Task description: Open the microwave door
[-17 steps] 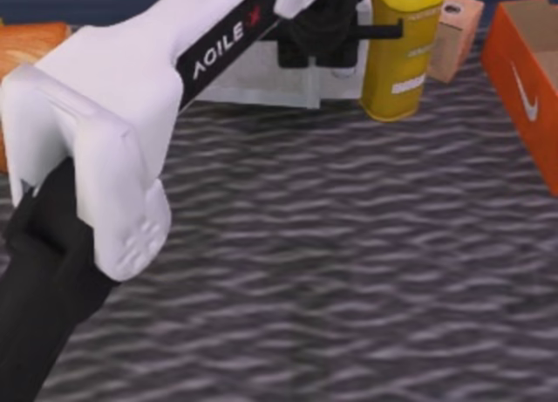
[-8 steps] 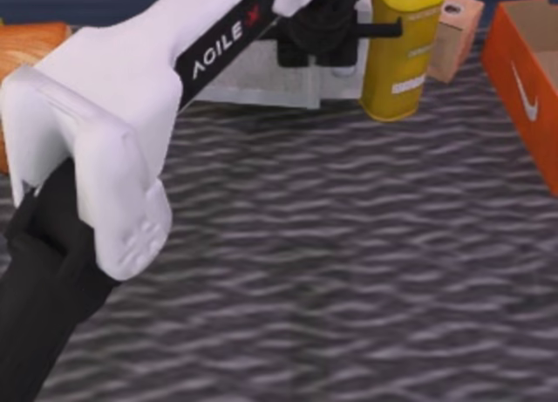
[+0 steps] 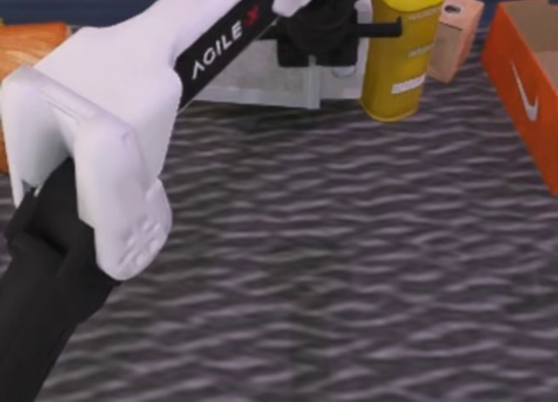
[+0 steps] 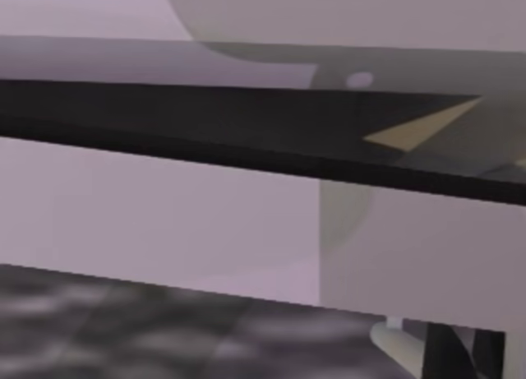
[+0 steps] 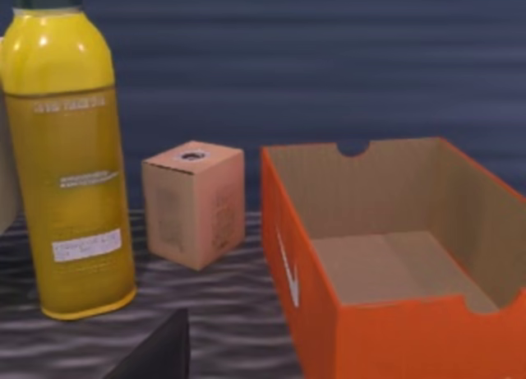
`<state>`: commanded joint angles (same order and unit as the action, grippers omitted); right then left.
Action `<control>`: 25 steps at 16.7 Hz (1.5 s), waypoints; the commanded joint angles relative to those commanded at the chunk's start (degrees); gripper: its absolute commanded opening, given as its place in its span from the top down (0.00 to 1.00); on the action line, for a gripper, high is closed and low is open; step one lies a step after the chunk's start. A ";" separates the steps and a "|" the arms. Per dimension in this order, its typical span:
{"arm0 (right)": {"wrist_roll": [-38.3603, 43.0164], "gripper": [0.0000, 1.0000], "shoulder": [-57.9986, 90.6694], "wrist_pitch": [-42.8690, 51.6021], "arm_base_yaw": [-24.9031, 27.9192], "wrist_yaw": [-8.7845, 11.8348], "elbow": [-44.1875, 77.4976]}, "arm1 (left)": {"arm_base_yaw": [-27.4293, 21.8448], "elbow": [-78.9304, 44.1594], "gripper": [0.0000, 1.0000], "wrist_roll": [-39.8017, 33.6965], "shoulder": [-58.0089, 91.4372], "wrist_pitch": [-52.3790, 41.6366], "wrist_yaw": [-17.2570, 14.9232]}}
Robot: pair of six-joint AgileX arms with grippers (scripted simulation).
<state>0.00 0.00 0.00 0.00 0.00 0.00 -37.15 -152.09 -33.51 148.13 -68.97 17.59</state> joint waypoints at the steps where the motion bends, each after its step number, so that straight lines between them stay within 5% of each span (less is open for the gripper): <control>1: 0.00 0.00 0.00 0.00 0.00 0.00 0.00 | 0.00 0.00 1.00 0.00 0.00 0.00 0.00; 12: 0.00 0.00 0.00 0.00 0.00 0.00 0.00 | -0.48 0.96 1.00 0.22 -0.23 0.74 -0.21; 20: 0.00 0.00 0.00 0.00 0.00 0.00 0.00 | 0.18 19.55 1.00 4.97 -10.21 10.29 -2.06; 25: 0.00 0.00 0.00 0.00 0.00 0.00 0.00 | 0.26 21.14 1.00 5.44 -11.34 11.37 -2.35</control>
<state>0.00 0.00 0.00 0.00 0.00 0.00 -36.89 -130.94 -28.07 136.79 -57.60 15.24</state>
